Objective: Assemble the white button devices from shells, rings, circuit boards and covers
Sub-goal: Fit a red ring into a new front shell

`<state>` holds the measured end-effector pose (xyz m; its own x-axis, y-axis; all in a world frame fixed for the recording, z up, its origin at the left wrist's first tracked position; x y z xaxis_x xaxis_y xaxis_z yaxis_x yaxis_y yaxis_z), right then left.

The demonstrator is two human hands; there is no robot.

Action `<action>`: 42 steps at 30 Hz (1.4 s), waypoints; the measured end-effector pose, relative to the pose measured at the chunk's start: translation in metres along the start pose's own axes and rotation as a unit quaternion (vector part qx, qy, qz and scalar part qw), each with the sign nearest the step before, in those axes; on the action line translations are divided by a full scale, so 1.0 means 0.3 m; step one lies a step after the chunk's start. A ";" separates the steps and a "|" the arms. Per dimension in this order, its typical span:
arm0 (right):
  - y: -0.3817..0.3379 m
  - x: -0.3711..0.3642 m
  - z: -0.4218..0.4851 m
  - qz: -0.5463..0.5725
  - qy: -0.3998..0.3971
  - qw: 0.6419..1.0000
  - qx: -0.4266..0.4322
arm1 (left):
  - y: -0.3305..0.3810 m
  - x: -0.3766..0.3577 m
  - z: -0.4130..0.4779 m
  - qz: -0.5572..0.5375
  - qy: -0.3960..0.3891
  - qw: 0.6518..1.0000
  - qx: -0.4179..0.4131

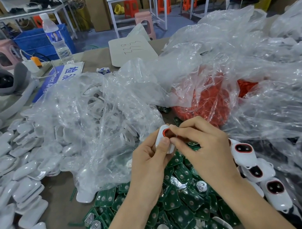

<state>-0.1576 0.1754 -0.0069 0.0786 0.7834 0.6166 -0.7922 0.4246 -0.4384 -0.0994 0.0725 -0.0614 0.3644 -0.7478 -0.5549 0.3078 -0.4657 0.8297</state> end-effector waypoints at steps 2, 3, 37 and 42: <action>0.003 -0.002 0.001 0.016 0.000 1.000 -0.005 | -0.001 0.002 -0.001 -0.008 0.010 1.000 -0.001; 0.005 -0.002 0.001 0.025 0.000 1.000 -0.009 | -0.002 0.002 -0.002 -0.015 0.014 1.000 0.000; 0.065 -0.203 -0.061 0.595 -0.245 0.704 -0.301 | -0.029 0.013 0.008 -0.195 0.038 0.972 0.124; 0.054 -0.208 -0.064 0.615 -0.250 0.690 -0.287 | -0.026 0.000 0.010 -0.217 -0.008 0.967 0.131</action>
<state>-0.1637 0.1421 -0.0649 -0.7727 0.5178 -0.3673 0.3085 -0.1995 -0.9301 -0.1044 0.0745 -0.0677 0.2366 -0.4620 -0.8547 0.1943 -0.8394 0.5076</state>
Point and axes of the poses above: each hand's wrist, its own z-axis towards the middle knuckle, its own x-axis out of the back of the hand, y = z × x, the point moved 7 cm from there along z, towards the middle knuckle, and after that the axes turned 13 degrees about -z, right-handed, at the moved point
